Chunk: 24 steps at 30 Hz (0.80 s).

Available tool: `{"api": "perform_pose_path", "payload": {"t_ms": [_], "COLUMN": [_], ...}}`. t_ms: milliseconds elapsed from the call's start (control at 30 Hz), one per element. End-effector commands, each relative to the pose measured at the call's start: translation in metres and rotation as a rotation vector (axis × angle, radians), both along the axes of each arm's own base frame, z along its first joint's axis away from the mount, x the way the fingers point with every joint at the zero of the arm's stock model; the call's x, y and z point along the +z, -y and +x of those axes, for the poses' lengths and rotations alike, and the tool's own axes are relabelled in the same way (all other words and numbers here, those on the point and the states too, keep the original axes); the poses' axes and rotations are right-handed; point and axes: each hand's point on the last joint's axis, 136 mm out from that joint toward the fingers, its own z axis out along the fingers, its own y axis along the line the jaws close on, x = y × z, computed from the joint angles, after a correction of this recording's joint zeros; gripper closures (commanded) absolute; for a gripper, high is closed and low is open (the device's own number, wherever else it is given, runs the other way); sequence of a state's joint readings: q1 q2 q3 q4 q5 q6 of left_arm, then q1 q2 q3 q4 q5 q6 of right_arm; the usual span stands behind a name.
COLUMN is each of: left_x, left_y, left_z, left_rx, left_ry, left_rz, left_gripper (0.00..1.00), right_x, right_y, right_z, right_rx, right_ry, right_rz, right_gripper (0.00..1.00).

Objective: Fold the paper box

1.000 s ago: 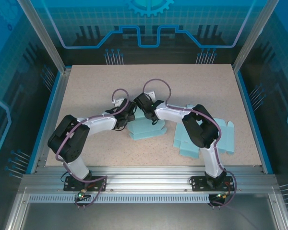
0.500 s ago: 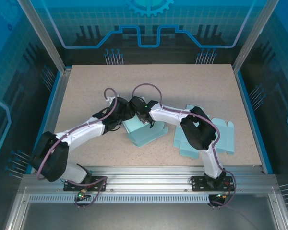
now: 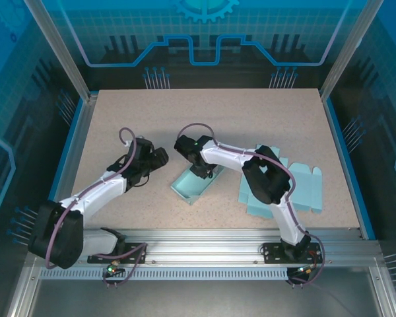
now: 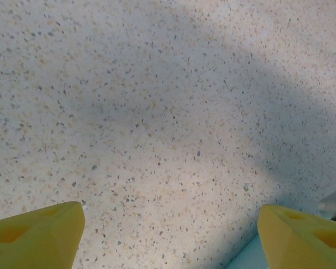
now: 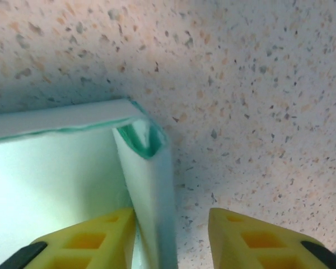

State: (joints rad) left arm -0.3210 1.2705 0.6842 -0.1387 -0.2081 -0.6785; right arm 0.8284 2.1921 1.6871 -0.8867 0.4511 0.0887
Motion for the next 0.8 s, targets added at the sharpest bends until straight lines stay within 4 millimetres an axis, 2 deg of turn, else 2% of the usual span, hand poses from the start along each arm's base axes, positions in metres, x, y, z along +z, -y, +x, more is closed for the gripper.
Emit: {"api": "perform_pose_path", "payload": {"t_ms": [0,167,267,433,567,667,767], "left_x": [-0.004,-0.013,-0.021,-0.036,-0.053,-0.065,-0.074], "left_y": [0.007,0.010,0.009,0.006,0.009,0.012,0.016], "left_z": [-0.002,-0.005,-0.011,-0.022,-0.032,-0.037,-0.042], "left_rx": [-0.052,-0.082,-0.094,-0.118,-0.136,-0.148,-0.164], "left_ry": [0.000,-0.030,-0.059,-0.121,-0.179,-0.222,-0.253], "left_rz": [-0.033,-0.031,-0.014,0.019,0.006,0.004,0.006], "left_gripper": [0.20,0.22,0.24,0.28,0.29,0.35,0.42], "right_x": [-0.001,0.030,0.061,0.130,0.177,0.211,0.230], "right_y": [-0.003,-0.022,-0.032,-0.036,-0.017,0.012,0.049], "right_z": [-0.001,0.015,0.023,0.022,0.005,-0.014,-0.035], "right_rx": [0.040,0.068,0.079,0.050,-0.012,-0.094,-0.190], "right_ry": [-0.048,0.007,0.060,0.186,0.294,0.391,0.472], "right_rz": [-0.031,0.024,0.082,0.247,0.379,0.477,0.534], "right_gripper": [0.53,0.41,0.40,0.39,0.40,0.40,0.38]}}
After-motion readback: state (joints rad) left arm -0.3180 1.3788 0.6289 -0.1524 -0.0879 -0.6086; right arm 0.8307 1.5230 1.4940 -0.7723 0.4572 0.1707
